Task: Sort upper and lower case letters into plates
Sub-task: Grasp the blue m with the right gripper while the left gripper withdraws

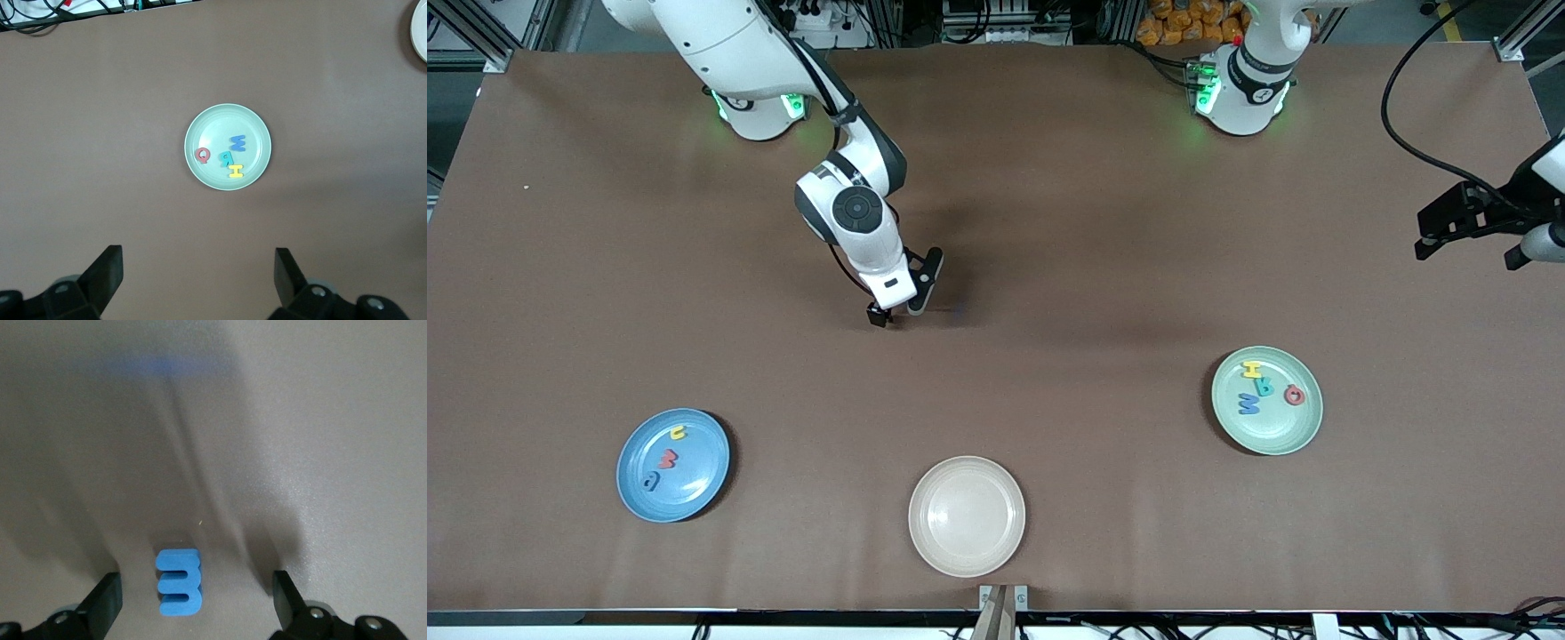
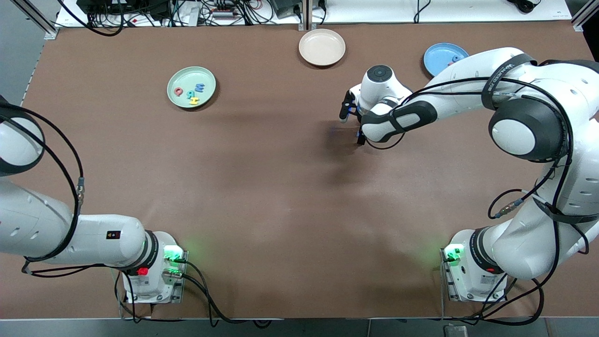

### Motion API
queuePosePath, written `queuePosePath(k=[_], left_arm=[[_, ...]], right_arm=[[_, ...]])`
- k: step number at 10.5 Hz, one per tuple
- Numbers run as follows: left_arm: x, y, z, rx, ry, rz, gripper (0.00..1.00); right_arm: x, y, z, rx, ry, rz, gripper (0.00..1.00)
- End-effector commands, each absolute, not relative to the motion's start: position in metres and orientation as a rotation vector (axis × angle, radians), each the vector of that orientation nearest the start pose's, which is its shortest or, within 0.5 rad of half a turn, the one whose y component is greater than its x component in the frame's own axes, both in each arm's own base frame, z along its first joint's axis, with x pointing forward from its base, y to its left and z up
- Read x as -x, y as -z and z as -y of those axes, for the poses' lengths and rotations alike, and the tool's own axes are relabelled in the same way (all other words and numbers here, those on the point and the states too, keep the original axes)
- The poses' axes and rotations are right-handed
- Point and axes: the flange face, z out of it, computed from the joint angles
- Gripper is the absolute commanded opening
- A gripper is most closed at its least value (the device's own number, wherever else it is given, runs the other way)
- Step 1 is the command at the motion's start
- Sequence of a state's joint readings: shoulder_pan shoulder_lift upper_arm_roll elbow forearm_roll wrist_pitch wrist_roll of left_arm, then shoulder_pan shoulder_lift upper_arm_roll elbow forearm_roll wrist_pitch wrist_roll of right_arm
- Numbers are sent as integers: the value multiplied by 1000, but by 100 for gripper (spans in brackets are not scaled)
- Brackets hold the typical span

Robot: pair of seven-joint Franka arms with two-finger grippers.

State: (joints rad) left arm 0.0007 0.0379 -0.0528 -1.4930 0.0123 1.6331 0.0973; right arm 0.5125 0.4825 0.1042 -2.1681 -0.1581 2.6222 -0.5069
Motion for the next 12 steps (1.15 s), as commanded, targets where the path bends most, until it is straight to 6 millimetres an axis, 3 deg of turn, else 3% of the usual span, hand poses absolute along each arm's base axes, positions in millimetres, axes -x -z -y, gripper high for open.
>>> queuePosePath(k=[1,2,3,8,10,12], left_arm=[[-570,-645,25,3134,138,-212,100],[-573,-641,25,3135,128,-209,100],[-574,-639,26,3136,123,-209,100],[-573,-642,24,3130,133,-224,100],[-574,-643,19,3132,135,-214,100],[-572,-645,19,3131,137,-209,100]], right_arm=[[-452,-165,-324,2560,-17,1874,100],[-452,-165,-324,2560,-17,1874,27],[-452,-166,-324,2560,-14,1874,0],[-458,-176,-322,2566,2,1874,0],[-477,-191,-314,2605,52,1827,0],[-511,-209,-288,2674,103,1736,0]])
